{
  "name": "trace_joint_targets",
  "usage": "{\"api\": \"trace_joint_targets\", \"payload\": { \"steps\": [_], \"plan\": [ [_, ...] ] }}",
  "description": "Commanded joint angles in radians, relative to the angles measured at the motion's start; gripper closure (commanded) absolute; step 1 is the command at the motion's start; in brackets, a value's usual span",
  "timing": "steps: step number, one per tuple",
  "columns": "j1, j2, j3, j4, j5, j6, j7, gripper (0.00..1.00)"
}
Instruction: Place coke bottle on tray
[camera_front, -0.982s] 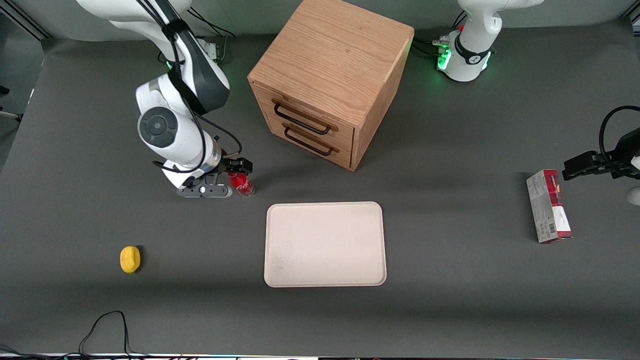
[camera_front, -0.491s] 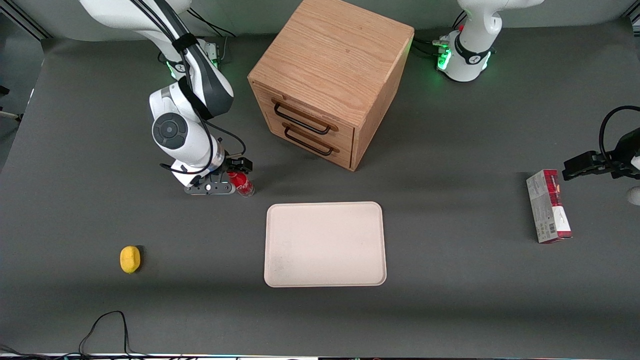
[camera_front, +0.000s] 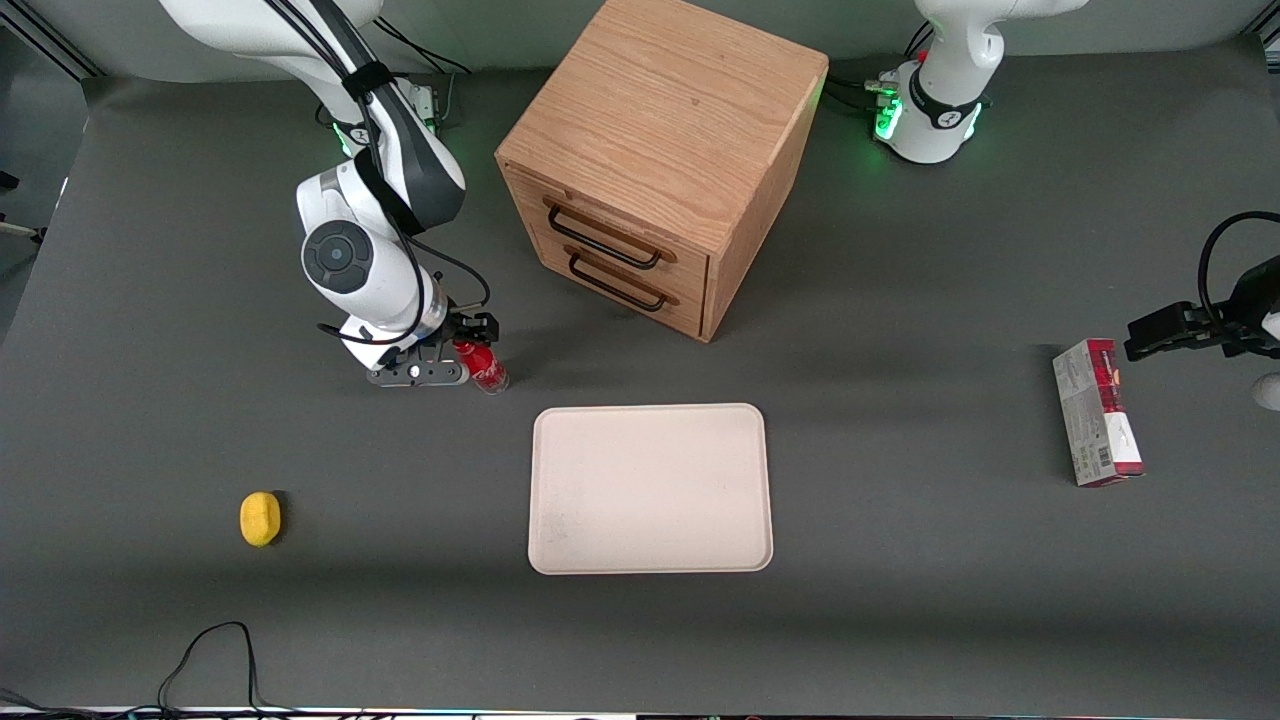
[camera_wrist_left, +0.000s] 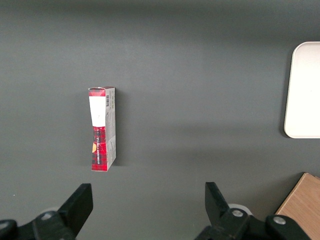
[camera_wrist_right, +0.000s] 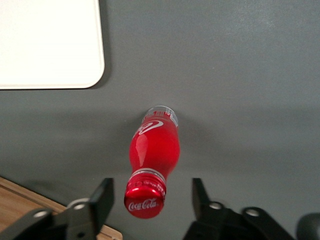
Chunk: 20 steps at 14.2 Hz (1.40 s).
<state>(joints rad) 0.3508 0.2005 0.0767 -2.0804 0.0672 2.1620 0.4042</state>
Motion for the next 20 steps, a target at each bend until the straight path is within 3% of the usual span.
{"api": "trace_joint_targets", "payload": {
  "steps": [1,7,9,14,18,20],
  "plan": [
    [0.013,-0.029,-0.011,-0.024,-0.015,0.013,-0.004,1.0],
    [0.013,-0.029,-0.011,-0.001,-0.014,0.006,0.004,1.0],
    [0.01,-0.027,-0.011,0.073,-0.012,-0.066,0.022,1.0],
    [-0.021,0.0,-0.028,0.444,0.0,-0.428,0.03,1.0],
    [-0.045,0.207,-0.029,0.965,-0.003,-0.802,0.031,1.0],
    [-0.061,0.282,-0.031,1.101,-0.003,-0.873,0.041,1.0]
  ]
}}
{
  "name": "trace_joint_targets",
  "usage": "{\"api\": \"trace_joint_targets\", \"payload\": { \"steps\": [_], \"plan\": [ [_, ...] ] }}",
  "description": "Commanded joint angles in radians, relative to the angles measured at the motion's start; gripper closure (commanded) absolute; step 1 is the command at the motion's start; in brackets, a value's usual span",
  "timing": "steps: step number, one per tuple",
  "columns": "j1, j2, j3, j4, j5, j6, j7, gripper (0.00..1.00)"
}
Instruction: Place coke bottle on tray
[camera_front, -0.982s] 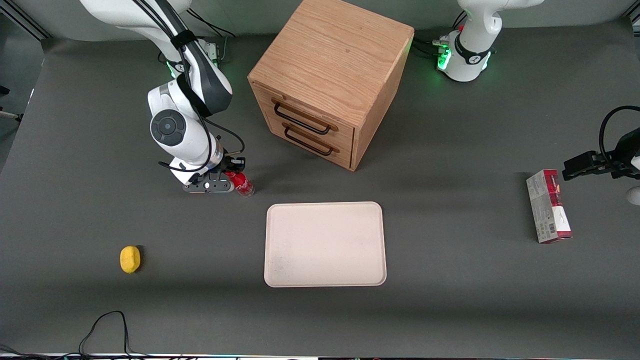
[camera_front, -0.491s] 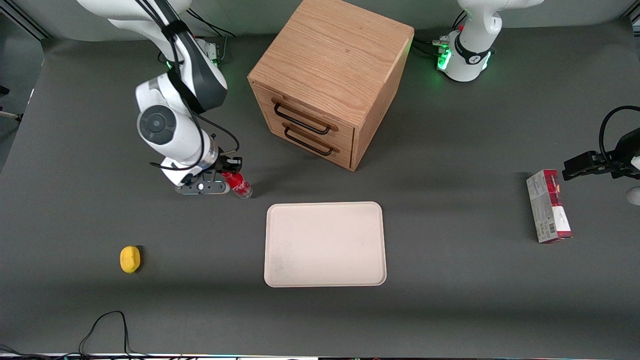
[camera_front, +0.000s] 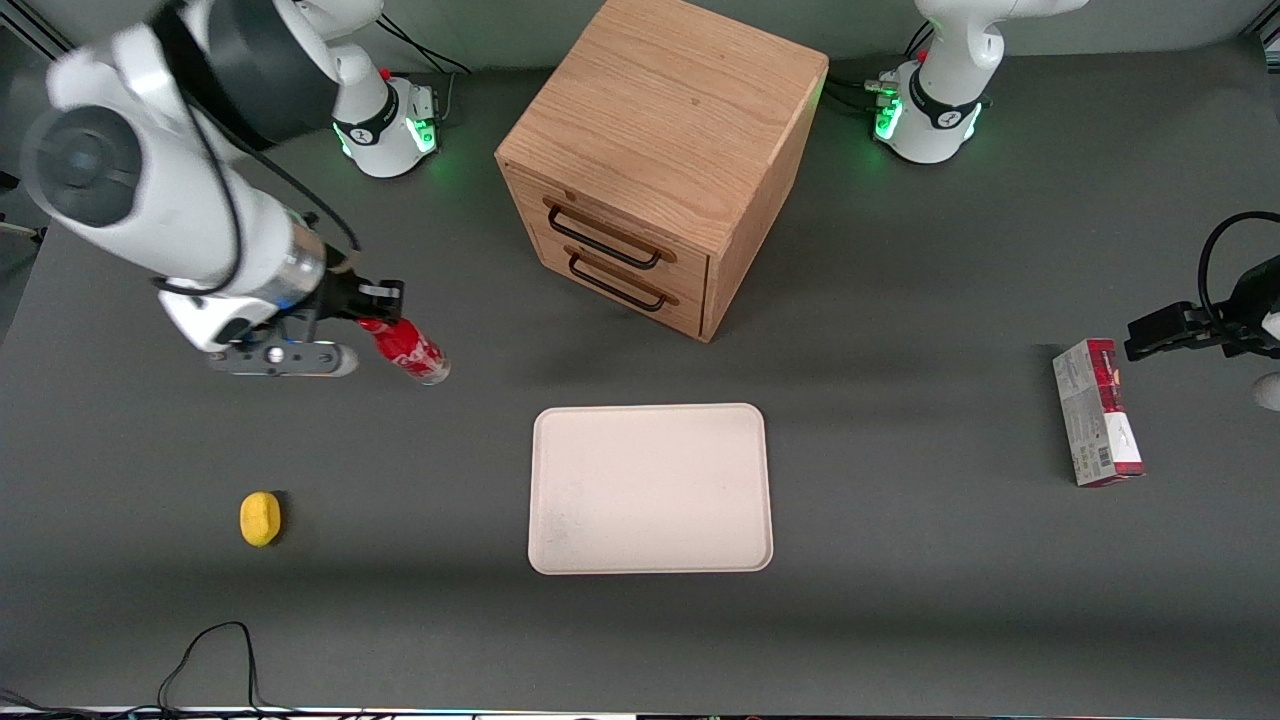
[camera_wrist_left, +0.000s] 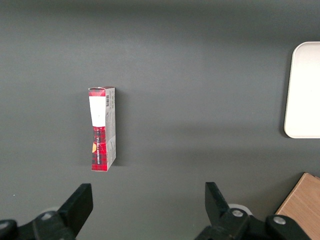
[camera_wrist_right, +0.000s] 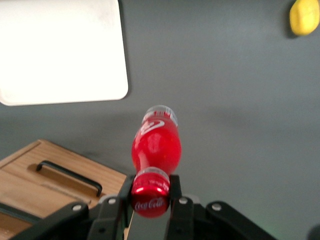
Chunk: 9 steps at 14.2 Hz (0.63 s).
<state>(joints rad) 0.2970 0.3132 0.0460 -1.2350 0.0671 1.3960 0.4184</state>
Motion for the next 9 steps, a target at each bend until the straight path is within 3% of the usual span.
{"api": "trace_joint_targets", "payload": {
  "steps": [1,4,9],
  "plan": [
    [-0.007,0.179,0.0,0.261,-0.003,-0.107,0.037,1.0],
    [-0.007,0.243,0.009,0.287,-0.003,-0.059,0.083,1.0],
    [0.022,0.401,0.026,0.299,-0.004,0.196,0.252,1.0]
  ]
}}
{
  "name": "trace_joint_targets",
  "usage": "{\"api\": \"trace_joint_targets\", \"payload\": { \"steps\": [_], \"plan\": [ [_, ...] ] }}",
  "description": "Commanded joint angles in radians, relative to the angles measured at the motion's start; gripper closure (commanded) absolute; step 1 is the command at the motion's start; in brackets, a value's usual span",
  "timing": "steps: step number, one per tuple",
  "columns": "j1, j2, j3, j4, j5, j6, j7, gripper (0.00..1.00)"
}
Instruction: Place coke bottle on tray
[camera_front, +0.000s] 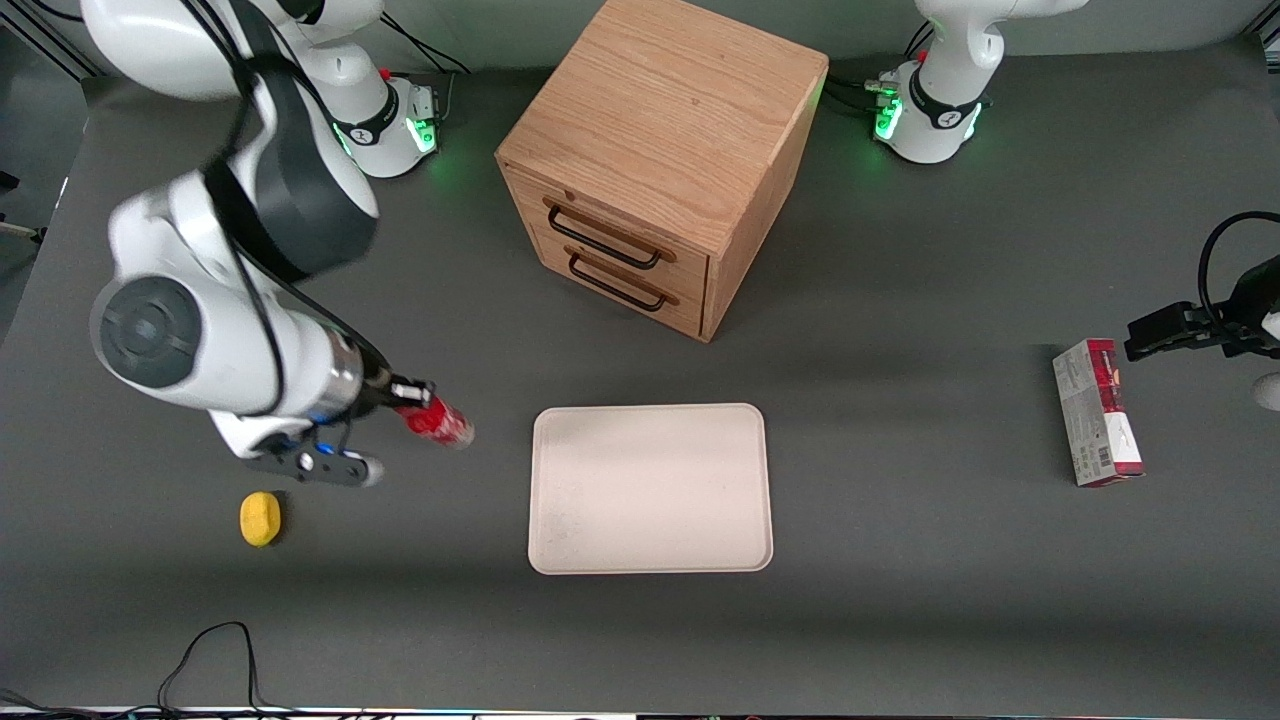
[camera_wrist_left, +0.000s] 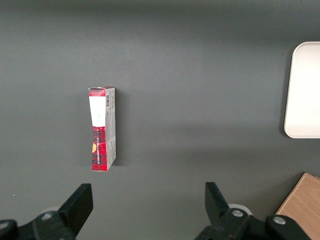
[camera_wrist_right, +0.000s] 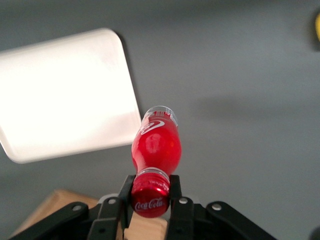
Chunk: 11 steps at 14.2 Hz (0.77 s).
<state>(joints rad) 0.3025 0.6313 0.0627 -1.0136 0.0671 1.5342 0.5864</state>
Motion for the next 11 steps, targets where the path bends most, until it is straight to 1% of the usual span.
{"api": "trace_joint_targets", "payload": {
  "steps": [1,2,3,4,5,7,11],
  "plan": [
    [0.039,0.117,0.006,0.101,-0.01,0.098,0.12,1.0],
    [0.067,0.158,0.003,0.113,-0.013,0.127,0.156,1.0],
    [0.098,0.194,-0.007,0.122,-0.032,0.167,0.191,1.0],
    [0.105,0.221,-0.006,0.127,-0.064,0.213,0.222,1.0],
    [0.11,0.24,-0.004,0.13,-0.081,0.254,0.243,1.0],
    [0.11,0.268,-0.004,0.132,-0.081,0.323,0.268,1.0],
    [0.124,0.291,-0.006,0.13,-0.085,0.376,0.296,1.0]
  ]
}}
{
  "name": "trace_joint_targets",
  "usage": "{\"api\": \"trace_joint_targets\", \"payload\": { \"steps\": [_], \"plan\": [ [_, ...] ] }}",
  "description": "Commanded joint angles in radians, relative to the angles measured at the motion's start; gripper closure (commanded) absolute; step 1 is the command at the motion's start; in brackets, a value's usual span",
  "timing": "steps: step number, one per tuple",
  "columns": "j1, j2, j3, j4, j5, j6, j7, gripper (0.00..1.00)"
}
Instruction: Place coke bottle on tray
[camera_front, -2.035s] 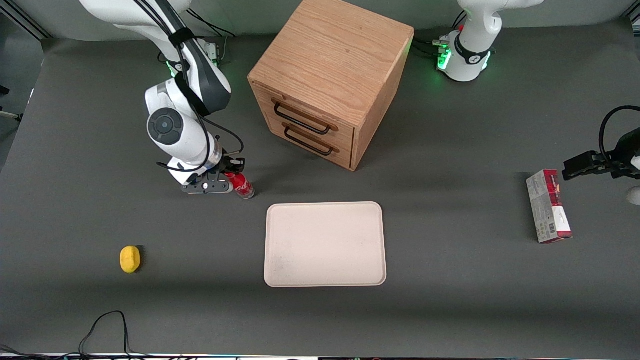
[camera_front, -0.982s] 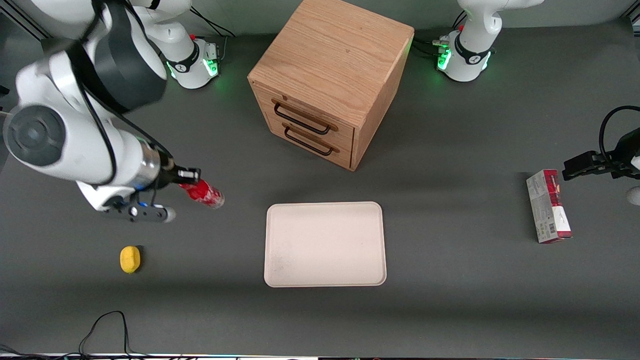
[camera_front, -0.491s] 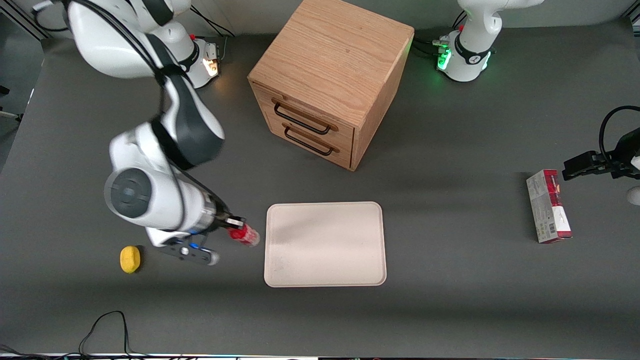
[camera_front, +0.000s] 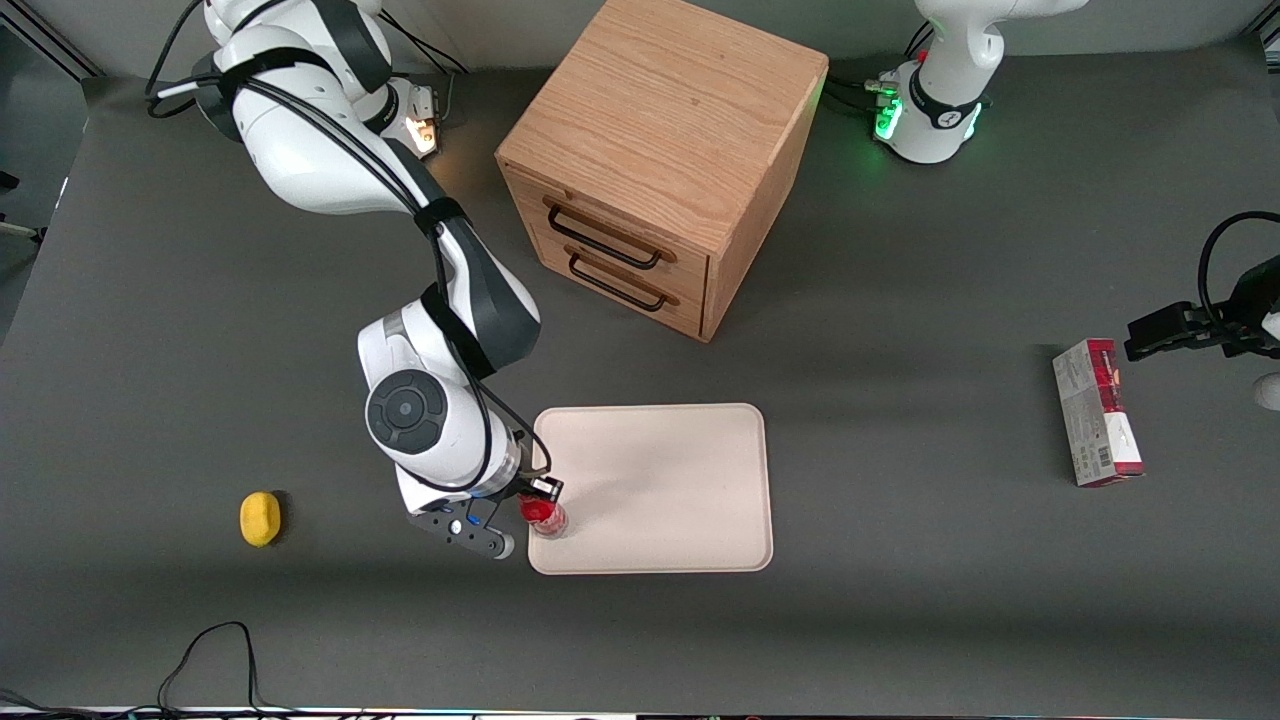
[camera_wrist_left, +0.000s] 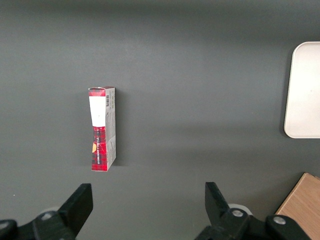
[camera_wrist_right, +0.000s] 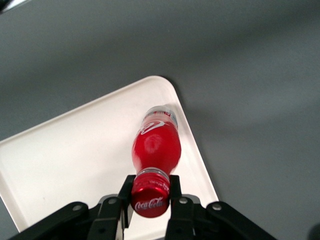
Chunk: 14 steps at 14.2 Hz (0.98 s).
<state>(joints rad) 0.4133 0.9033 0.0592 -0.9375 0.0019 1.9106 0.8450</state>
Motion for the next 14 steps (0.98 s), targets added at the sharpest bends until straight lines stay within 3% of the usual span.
{"api": "trace_joint_targets", "payload": {
  "steps": [1,4,5,6,14],
  "plan": [
    [0.013,0.019,-0.002,0.054,-0.025,0.001,0.037,1.0],
    [0.013,0.02,0.001,0.052,-0.025,0.016,0.036,1.0],
    [0.013,0.02,0.001,0.051,-0.025,0.021,0.034,0.26],
    [0.013,0.019,0.001,0.048,-0.025,0.031,0.035,0.0],
    [0.013,0.008,0.001,0.04,-0.025,0.018,0.032,0.0]
  ]
}}
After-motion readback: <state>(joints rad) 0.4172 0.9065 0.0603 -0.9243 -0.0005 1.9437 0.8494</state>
